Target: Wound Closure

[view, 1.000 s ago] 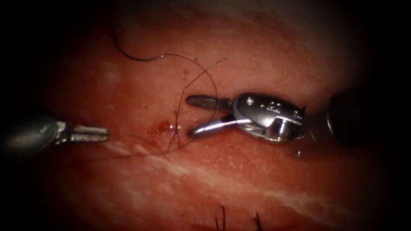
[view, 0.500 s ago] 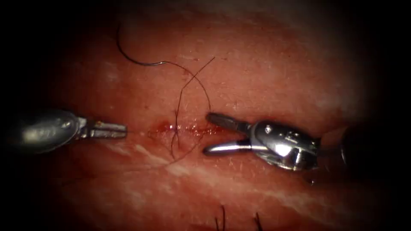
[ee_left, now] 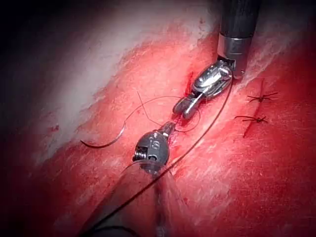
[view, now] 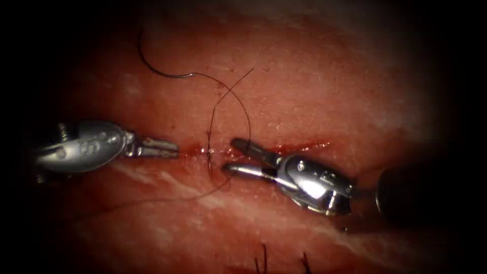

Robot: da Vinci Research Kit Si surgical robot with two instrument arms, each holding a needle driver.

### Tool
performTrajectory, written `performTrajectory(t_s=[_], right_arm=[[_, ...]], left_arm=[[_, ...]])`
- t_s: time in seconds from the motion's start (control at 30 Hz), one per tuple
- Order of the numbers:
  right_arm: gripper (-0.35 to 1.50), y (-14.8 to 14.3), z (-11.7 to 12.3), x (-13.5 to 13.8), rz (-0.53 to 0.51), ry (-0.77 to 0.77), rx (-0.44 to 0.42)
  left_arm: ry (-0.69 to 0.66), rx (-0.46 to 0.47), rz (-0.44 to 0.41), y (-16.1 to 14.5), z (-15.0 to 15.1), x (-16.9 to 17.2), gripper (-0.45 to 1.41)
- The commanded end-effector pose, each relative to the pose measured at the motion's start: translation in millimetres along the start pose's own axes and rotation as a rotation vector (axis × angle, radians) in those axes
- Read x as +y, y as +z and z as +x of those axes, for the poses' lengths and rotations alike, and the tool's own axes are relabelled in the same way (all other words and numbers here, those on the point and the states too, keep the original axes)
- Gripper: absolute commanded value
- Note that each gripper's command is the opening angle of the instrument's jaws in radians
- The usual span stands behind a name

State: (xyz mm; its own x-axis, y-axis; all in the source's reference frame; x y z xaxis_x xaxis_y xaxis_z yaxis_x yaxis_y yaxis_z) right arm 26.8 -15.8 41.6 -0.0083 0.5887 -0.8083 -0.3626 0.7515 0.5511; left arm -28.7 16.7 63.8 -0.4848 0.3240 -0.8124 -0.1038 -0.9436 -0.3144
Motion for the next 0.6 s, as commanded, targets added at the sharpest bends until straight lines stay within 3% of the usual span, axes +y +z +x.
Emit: performTrajectory(t_s=[0.03, 0.17, 0.6], right_arm=[[-0.18, 0.8, -2.2, -0.7, 0.006, -0.007, -0.021], [-0.26, 1.6, -3.4, -0.9, 0.032, -0.012, -0.024], [-0.18, 4.3, -0.6, -4.0, 0.168, 0.011, 0.019]], left_arm=[[0.002, 0.005, -0.007, 1.2, -0.4, 0.1, -0.45], [0.005, 0.009, -0.012, 1.8, -0.6, -0.8, -0.45], [0.014, 0.014, -0.014, 3.7, -1.3, -2.9, -0.45]])
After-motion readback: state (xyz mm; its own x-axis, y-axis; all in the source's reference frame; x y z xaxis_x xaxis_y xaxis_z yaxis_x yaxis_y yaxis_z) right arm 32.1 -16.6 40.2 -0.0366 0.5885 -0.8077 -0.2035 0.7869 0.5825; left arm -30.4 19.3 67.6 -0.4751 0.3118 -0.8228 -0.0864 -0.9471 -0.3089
